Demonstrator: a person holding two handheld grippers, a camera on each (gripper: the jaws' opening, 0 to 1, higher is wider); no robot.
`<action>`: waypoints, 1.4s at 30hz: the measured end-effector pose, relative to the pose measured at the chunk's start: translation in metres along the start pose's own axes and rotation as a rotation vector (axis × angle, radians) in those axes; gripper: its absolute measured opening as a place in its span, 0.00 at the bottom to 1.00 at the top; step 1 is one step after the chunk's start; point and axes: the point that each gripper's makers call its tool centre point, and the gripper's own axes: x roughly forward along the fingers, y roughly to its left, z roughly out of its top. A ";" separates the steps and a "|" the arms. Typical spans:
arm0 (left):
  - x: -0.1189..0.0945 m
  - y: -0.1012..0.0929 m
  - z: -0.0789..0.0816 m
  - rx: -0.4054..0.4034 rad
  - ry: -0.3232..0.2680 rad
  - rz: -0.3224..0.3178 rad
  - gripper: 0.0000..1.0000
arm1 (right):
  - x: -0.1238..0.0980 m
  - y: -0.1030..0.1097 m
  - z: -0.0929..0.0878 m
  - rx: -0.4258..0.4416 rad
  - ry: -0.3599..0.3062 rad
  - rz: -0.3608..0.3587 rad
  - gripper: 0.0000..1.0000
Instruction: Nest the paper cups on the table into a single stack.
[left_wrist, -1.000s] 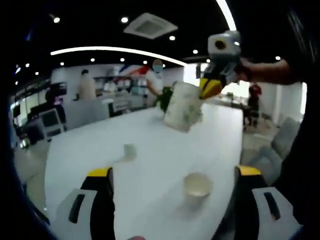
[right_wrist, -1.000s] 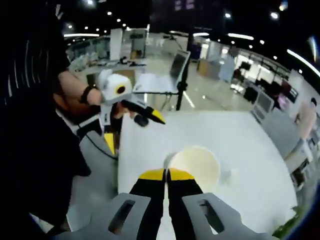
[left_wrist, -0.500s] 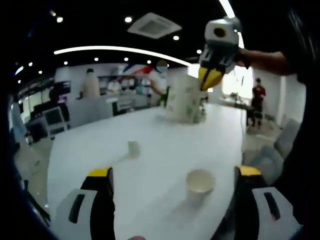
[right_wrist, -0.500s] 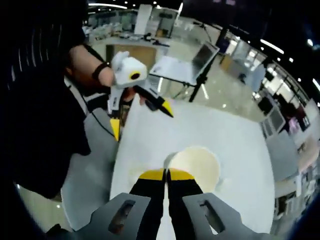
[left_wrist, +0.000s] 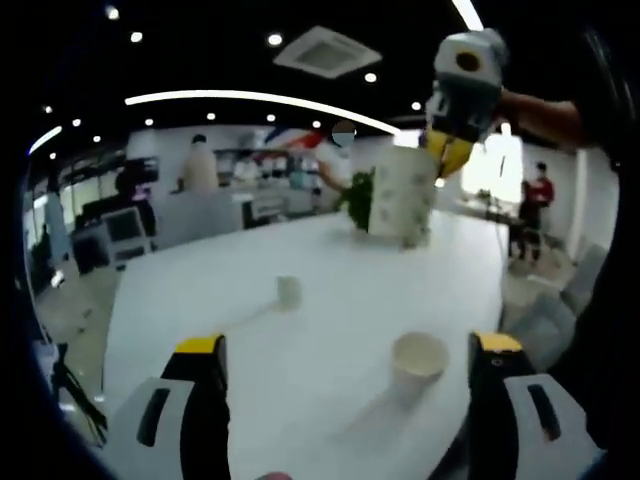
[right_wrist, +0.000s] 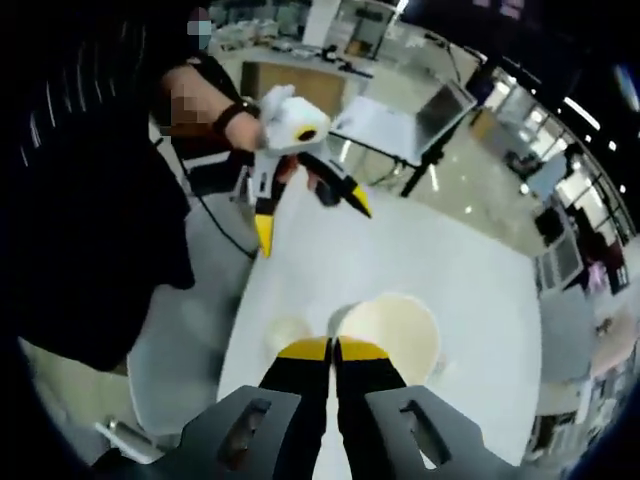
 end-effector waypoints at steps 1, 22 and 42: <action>-0.001 0.000 -0.001 0.000 0.002 -0.001 0.99 | 0.004 0.004 -0.001 0.001 0.000 0.010 0.00; -0.010 0.006 -0.005 -0.013 -0.002 0.025 0.99 | 0.063 0.055 -0.029 0.030 0.037 0.147 0.00; -0.010 0.005 -0.008 -0.020 0.009 0.037 0.98 | 0.114 0.074 -0.050 -0.084 0.129 0.205 0.00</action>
